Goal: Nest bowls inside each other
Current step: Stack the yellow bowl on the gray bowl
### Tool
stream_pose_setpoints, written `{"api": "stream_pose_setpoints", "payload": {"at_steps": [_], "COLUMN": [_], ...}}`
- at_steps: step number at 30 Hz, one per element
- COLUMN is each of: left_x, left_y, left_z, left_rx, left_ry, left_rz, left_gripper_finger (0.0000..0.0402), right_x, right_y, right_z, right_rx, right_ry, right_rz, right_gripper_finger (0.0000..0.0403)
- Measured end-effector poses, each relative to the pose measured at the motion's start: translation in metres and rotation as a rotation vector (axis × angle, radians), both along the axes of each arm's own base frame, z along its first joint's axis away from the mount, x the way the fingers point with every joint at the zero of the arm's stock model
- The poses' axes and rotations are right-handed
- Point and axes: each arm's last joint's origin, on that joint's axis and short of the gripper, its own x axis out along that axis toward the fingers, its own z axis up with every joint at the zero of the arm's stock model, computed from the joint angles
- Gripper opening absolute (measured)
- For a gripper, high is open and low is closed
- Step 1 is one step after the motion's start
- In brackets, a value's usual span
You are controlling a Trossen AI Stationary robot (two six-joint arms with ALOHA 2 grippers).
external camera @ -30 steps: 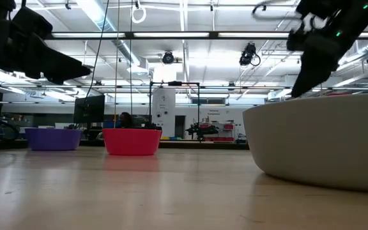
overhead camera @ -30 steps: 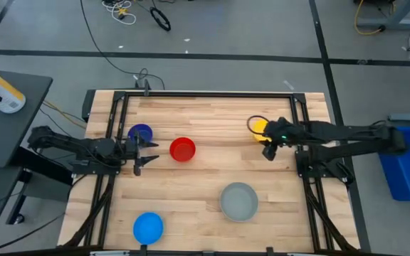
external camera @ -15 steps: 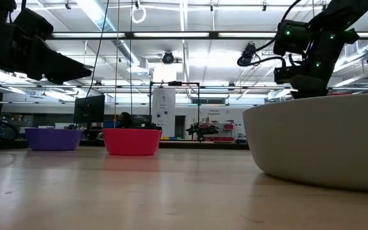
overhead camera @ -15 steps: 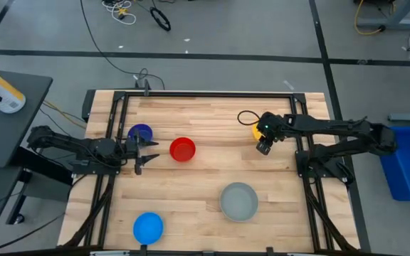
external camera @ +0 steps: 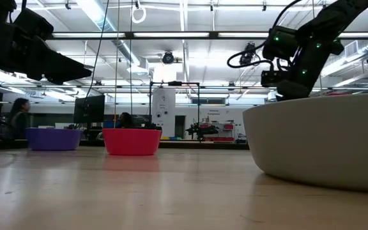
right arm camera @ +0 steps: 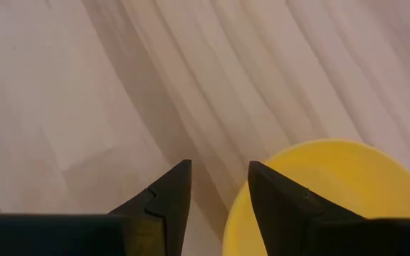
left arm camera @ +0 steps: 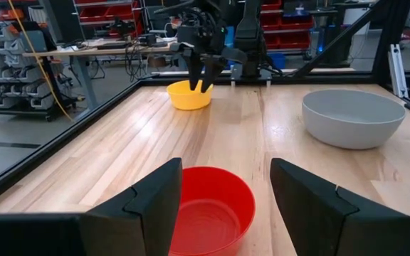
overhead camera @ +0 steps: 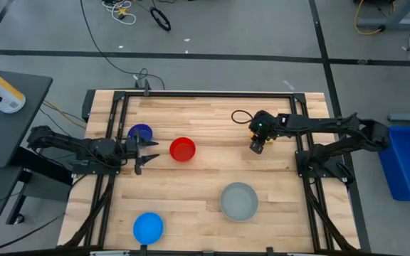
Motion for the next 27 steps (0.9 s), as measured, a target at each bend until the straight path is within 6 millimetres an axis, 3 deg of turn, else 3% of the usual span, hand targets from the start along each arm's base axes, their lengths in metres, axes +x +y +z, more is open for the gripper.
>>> {"api": "stream_pose_setpoints", "payload": {"at_steps": [15, 23, 27], "left_x": [0.000, 0.000, 0.000], "left_y": [0.000, 0.000, 0.000], "left_z": [0.000, 0.000, 0.000], "left_rx": [0.000, -0.005, -0.002], "left_ry": [0.005, 0.004, 0.003], "left_rz": [0.001, 0.001, 0.005], "left_gripper_finger": [0.0222, 0.0222, 0.0222], "right_x": [-0.010, -0.023, -0.024], "right_y": [-0.001, 0.005, 0.008], "right_z": [-0.006, -0.031, -0.033], "right_rx": [-0.017, 0.031, 0.068], "right_ry": [0.112, 0.129, 0.117], "right_rz": [-0.083, -0.109, -0.109], "right_gripper_finger": [0.0140, 0.0134, 0.0113]}}
